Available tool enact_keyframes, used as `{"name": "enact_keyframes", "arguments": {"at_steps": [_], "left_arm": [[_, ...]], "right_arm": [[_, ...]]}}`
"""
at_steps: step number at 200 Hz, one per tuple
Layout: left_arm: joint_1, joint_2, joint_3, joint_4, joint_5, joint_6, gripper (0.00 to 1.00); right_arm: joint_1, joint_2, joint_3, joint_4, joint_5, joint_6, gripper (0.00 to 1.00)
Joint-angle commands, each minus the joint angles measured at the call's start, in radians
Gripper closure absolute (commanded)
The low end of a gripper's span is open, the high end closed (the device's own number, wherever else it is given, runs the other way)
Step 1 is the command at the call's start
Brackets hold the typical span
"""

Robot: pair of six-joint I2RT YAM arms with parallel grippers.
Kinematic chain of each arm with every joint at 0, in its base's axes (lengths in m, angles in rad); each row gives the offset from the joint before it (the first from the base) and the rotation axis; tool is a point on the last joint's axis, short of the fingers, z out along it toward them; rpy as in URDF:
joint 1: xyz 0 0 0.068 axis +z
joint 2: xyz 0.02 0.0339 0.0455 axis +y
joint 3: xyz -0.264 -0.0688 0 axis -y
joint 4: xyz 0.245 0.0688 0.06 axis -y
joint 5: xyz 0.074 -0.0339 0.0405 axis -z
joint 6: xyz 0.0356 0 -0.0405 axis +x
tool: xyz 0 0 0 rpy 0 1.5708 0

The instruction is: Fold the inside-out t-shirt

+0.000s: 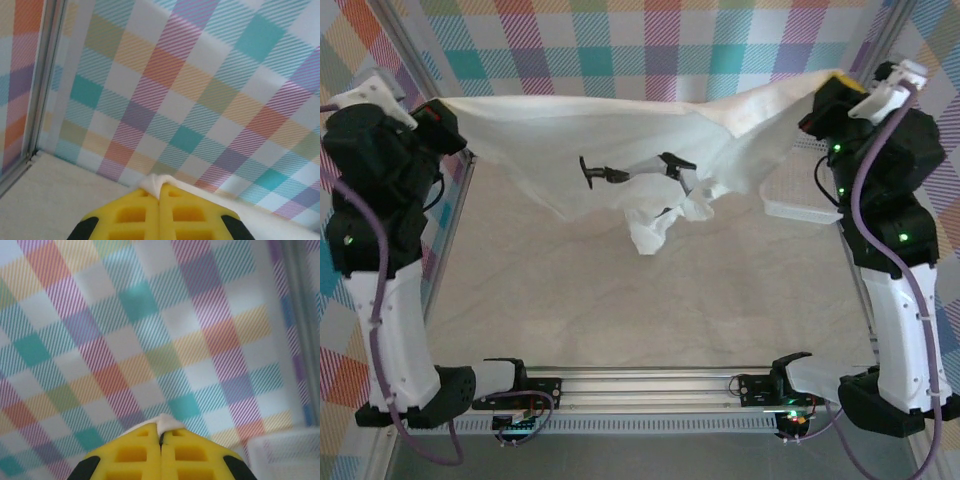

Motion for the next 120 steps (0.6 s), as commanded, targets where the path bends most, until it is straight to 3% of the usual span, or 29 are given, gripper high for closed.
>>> {"name": "enact_keyframes", "arguments": {"at_steps": [1,61,94,120], "left_arm": [[0.017,0.008,0.027,-0.086,0.009,0.064,1.00],[0.017,-0.047,0.025,-0.050,0.157,0.030,1.00],[0.017,-0.002,0.015,-0.104,0.263,-0.044,1.00],[0.017,0.023,-0.177,-0.099,0.337,-0.137,1.00]], "right_arm": [[-0.009,0.037,0.059,0.076,0.111,-0.118,1.00],[-0.008,0.066,0.176,0.044,0.050,-0.109,1.00],[-0.008,0.092,0.175,0.009,0.010,-0.088,1.00],[-0.009,0.146,0.128,-0.062,0.005,-0.079,1.00]]}}
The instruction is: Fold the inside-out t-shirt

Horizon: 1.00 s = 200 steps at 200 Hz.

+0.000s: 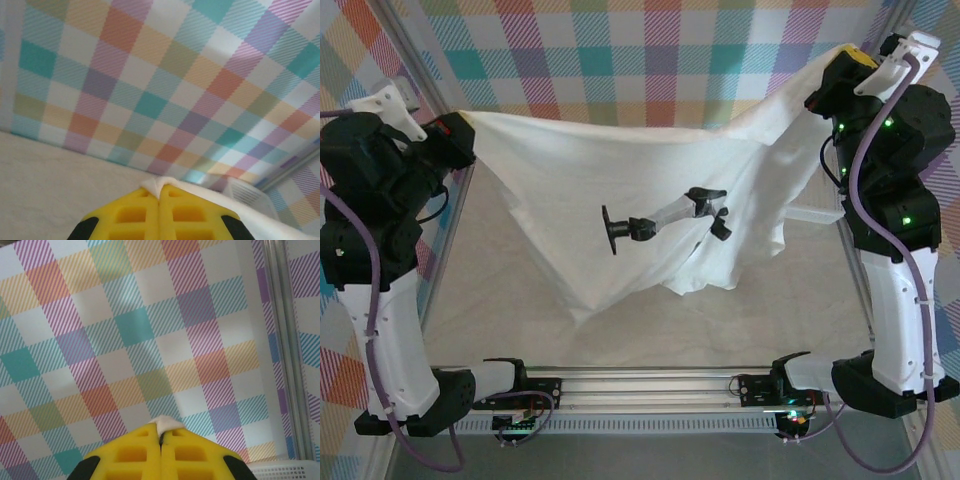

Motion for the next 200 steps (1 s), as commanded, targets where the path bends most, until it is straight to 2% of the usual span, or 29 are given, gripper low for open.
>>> {"name": "enact_keyframes", "arguments": {"at_steps": [1,19,42,63,91,153,182,200], "left_arm": [[0.014,0.036,-0.157,-0.017,0.109,-0.101,1.00],[0.014,0.046,-0.344,0.045,0.184,-0.152,1.00],[0.014,0.074,-0.559,0.128,0.226,-0.197,1.00],[0.015,0.118,-0.711,0.229,0.211,-0.232,1.00],[0.015,0.221,-0.817,0.377,0.178,-0.270,1.00],[0.015,0.539,-0.738,0.514,0.102,-0.274,1.00],[0.015,0.686,-0.607,0.446,0.016,-0.251,1.00],[0.018,0.757,-0.547,0.406,-0.051,-0.244,0.93]], "right_arm": [[-0.008,0.048,-0.026,-0.043,-0.013,0.011,1.00],[-0.008,0.096,-0.097,-0.089,-0.035,0.025,1.00],[-0.011,0.169,-0.179,-0.147,-0.107,0.072,1.00],[-0.010,0.223,-0.300,-0.115,-0.171,0.118,1.00],[-0.009,0.282,-0.414,-0.035,-0.199,0.163,1.00],[-0.023,0.420,-0.377,0.012,-0.215,0.169,1.00],[-0.033,0.483,-0.325,0.017,-0.254,0.175,1.00],[-0.034,0.513,-0.303,0.022,-0.276,0.172,1.00]]}}
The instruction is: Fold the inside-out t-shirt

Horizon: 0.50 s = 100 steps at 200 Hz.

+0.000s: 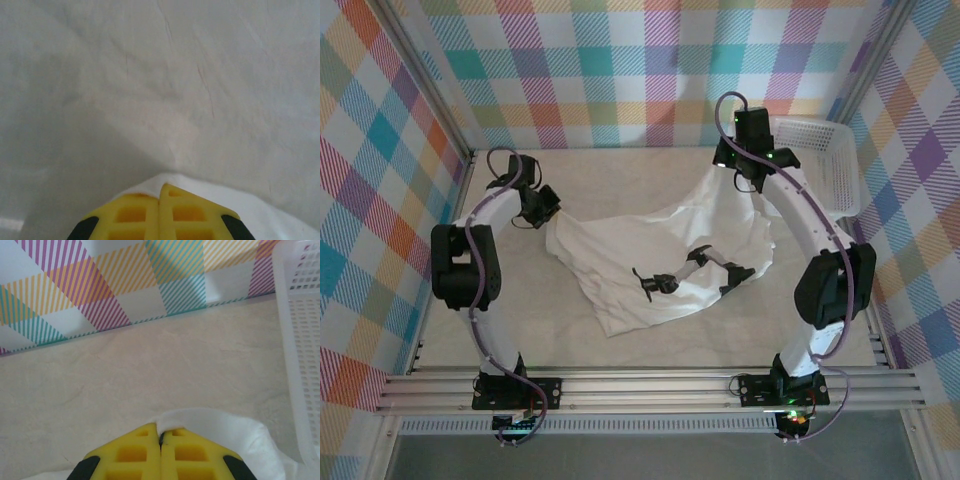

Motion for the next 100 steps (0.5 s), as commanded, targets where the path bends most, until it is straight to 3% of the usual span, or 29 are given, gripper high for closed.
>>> {"name": "enact_keyframes", "arguments": {"at_steps": [1,18,49,100], "left_arm": [[0.014,0.063,0.090,-0.043,-0.113,0.018,0.92],[0.016,0.109,0.147,-0.065,-0.116,0.038,0.83],[0.018,0.133,0.195,-0.109,-0.113,0.054,0.76],[0.018,0.032,0.049,-0.109,-0.118,0.034,0.71]], "right_arm": [[-0.008,0.036,0.048,0.036,-0.046,0.014,1.00],[-0.011,0.058,0.079,0.033,-0.055,0.010,1.00],[-0.015,0.073,0.127,0.009,-0.067,-0.006,1.00],[-0.016,0.039,0.086,0.022,-0.070,0.002,1.00]]}}
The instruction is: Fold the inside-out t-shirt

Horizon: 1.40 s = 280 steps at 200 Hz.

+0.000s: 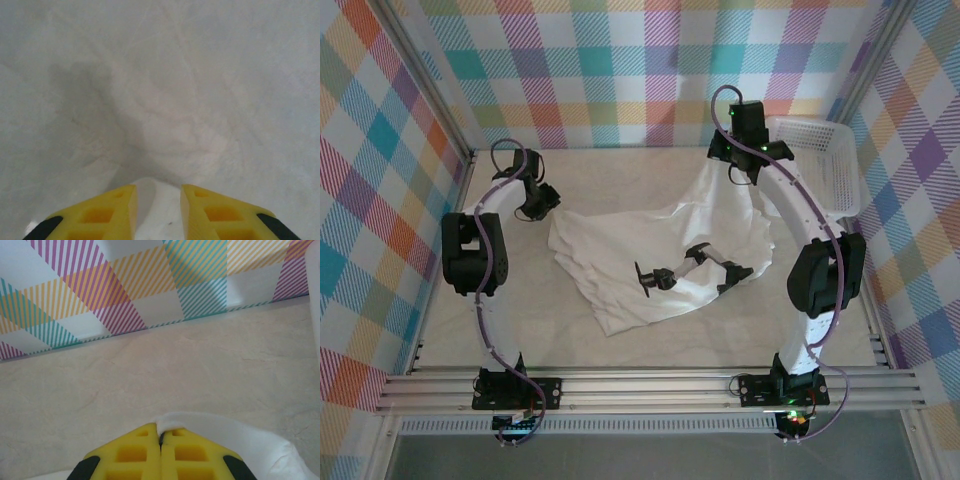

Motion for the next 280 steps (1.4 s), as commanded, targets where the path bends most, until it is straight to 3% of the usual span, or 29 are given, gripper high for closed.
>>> {"name": "enact_keyframes", "arguments": {"at_steps": [1,49,107,151,211,280], "left_arm": [[0.015,-0.089,-0.078,-0.039,-0.011,0.004,0.71],[0.015,-0.160,-0.252,0.151,0.160,0.035,0.66],[0.015,-0.093,-0.267,0.296,0.174,0.068,0.66],[0.015,-0.088,-0.286,0.314,0.202,0.078,0.68],[0.015,-0.146,-0.344,0.277,0.081,0.171,0.64],[0.015,-0.087,-0.316,0.343,0.185,0.130,0.63]], "right_arm": [[-0.010,-0.042,-0.006,0.018,-0.015,-0.003,1.00],[-0.010,-0.047,-0.023,0.026,-0.028,0.010,1.00],[-0.010,-0.047,-0.013,0.018,-0.029,0.005,1.00],[-0.010,-0.038,-0.014,0.020,-0.037,0.015,1.00],[-0.010,-0.035,-0.012,0.016,-0.052,0.022,1.00],[-0.010,-0.038,-0.014,0.012,-0.051,0.025,1.00]]}}
